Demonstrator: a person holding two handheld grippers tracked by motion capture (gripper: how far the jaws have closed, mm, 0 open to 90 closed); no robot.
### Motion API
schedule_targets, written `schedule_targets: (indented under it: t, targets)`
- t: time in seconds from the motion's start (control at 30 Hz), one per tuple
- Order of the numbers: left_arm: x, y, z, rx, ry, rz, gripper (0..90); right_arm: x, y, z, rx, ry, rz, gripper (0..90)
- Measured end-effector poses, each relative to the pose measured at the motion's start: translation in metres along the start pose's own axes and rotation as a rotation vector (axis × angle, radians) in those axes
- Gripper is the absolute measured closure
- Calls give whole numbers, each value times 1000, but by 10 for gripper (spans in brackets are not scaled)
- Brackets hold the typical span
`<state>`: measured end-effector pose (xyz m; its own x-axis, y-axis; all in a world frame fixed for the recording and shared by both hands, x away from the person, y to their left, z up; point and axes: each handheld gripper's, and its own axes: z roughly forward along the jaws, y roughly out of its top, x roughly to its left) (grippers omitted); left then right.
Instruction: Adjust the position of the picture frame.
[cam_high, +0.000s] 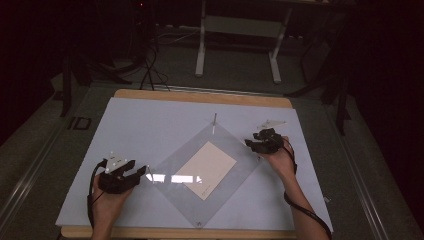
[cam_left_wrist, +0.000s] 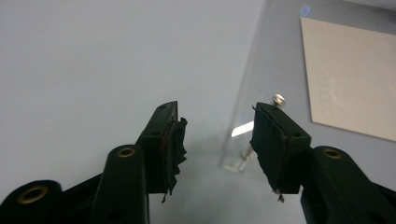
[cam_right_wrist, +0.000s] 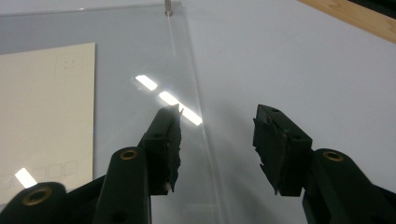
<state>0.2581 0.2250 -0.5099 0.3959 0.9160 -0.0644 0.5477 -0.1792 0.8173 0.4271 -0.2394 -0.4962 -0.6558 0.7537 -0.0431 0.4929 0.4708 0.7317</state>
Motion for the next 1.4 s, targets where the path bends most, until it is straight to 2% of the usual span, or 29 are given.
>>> schedule_targets:
  t: [0.2, 0.27, 0.37, 0.5, 0.53, 0.73, 0.83, 0.9, 1.07, 1.23, 1.4]
  targets:
    - [-4, -5, -2, 13, -27, 25, 536, 1, 6, 6, -9, 17, 7, 530]
    - [-6, -5, 5, 50, -57, 38, 536, 2, 8, 8, -18, 23, 12, 538]
    - [-7, -4, 10, 67, -81, 47, 553, 4, 10, 10, -24, 31, 16, 540]
    - [-11, -1, 17, 61, -84, 45, 595, 6, 13, 15, -29, 36, 24, 529]
    - [-13, 1, 24, 66, -91, 53, 623, 6, 16, 17, -33, 42, 29, 529]
    - [-17, 5, 36, 93, -81, 80, 653, 9, 23, 21, -35, 48, 18, 530]
    - [-19, 6, 37, 89, -84, 81, 708, 11, 27, 25, -26, 53, -1, 520]
    - [-19, 5, 38, 94, -65, 82, 715, 13, 31, 29, -17, 49, -11, 511]
    - [-16, 4, 40, 86, -60, 65, 729, 19, 42, 38, -15, 50, -32, 508]
    - [-15, 4, 43, 79, -81, 47, 752, 23, 50, 46, -12, 46, -52, 506]
    - [-17, 4, 44, 76, -89, 60, 803, 24, 57, 60, -10, 42, -51, 532]
